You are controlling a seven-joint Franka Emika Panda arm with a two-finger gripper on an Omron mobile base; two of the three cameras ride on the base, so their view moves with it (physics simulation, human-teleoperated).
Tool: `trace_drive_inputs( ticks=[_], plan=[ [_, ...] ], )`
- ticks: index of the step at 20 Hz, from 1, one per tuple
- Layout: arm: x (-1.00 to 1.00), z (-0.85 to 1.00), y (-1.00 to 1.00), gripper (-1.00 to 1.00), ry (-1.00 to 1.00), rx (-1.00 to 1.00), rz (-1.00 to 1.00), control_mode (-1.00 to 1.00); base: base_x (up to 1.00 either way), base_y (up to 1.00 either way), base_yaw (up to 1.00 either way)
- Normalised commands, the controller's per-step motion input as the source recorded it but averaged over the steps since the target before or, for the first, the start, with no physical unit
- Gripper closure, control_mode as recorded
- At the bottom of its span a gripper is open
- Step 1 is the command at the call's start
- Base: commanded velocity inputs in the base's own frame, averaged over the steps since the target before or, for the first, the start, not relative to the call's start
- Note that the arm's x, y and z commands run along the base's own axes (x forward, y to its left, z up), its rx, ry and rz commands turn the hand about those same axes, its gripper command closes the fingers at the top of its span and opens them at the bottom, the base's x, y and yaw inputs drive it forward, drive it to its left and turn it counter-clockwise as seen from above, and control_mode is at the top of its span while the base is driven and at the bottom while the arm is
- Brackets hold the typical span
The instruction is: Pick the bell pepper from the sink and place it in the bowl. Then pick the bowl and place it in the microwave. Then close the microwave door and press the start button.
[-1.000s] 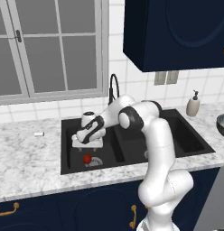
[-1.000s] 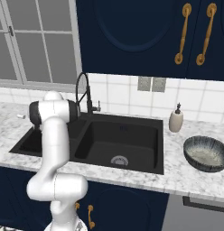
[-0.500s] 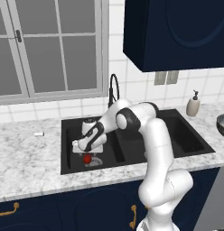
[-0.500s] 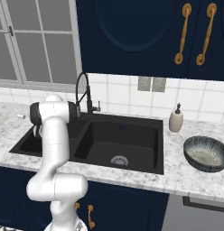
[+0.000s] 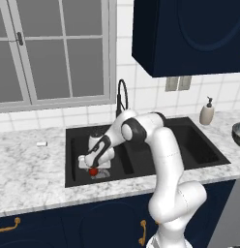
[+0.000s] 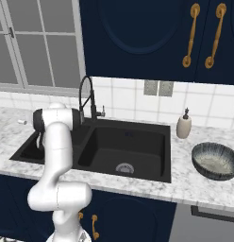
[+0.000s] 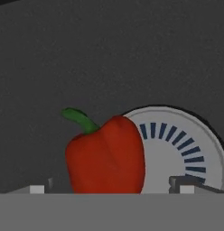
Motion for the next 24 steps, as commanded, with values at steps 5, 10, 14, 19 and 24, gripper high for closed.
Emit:
trace_drive_inputs(
  ticks=[5,10,14,19,24],
  plan=[
    [0.00,-0.33,0.00,-1.00,0.00,0.00,0.00,-1.00,0.00,0.00,0.00],
    [0.00,-0.21,0.01,1.00,0.00,0.00,0.00,-1.00,0.00,0.00,0.00],
    [-0.13,0.16,0.01,1.00,-0.13,0.00,0.00,-1.00,0.00,0.00,0.00],
    [-0.50,0.83,0.00,1.00,-0.23,0.02,0.01,-1.00,0.00,0.00,0.00],
    [-0.62,1.00,0.00,1.00,-0.23,0.00,0.01,-1.00,0.00,0.00,0.00]
  ],
)
